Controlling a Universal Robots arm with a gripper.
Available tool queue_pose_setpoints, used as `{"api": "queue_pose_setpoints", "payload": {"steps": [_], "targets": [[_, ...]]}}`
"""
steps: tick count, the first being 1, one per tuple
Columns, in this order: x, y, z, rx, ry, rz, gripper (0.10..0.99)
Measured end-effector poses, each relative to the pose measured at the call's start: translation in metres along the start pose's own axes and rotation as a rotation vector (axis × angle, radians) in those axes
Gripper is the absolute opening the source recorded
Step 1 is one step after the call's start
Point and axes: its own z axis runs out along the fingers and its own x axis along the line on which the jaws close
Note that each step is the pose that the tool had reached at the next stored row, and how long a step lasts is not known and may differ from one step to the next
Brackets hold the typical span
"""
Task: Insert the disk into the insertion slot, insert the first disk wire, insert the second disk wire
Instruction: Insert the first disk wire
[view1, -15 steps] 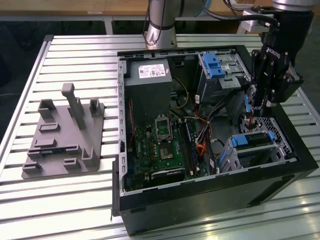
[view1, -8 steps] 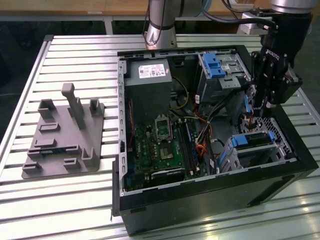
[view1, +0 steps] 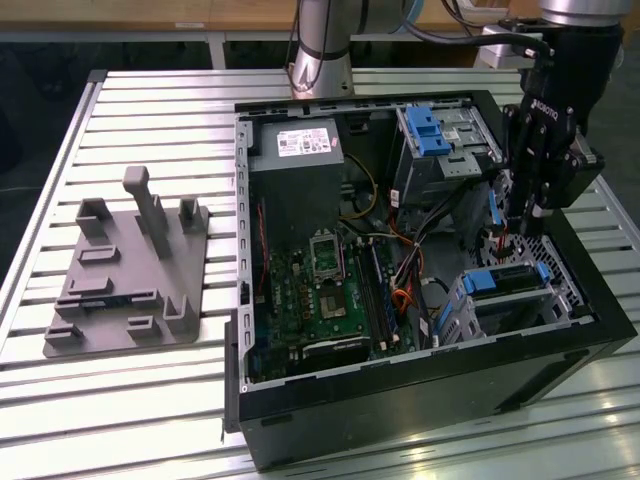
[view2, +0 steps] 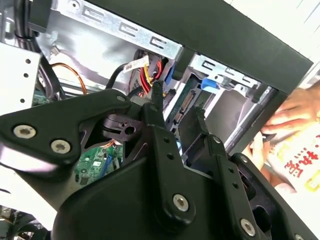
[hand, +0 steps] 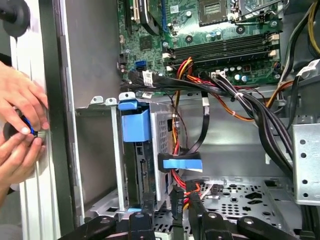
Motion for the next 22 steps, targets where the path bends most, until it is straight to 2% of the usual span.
{"api": "queue_pose_setpoints", "payload": {"steps": [4, 11, 12, 18, 20, 22], "targets": [[-0.0005, 0.0002, 0.0001, -0.005, 0.0174, 0.016, 0.408], [-0.0038, 0.0004, 0.0004, -0.006, 0.0284, 0.023, 0.392], [-0.0044, 0.0004, 0.0005, -0.006, 0.0294, 0.023, 0.322], [-0.0078, 0.0005, 0.0021, -0.006, 0.0316, 0.023, 0.322], [-0.0096, 0.0005, 0.0019, -0.006, 0.0376, 0.023, 0.322], [-0.0119, 0.0006, 0.0014, -0.005, 0.0476, 0.022, 0.322]]}}
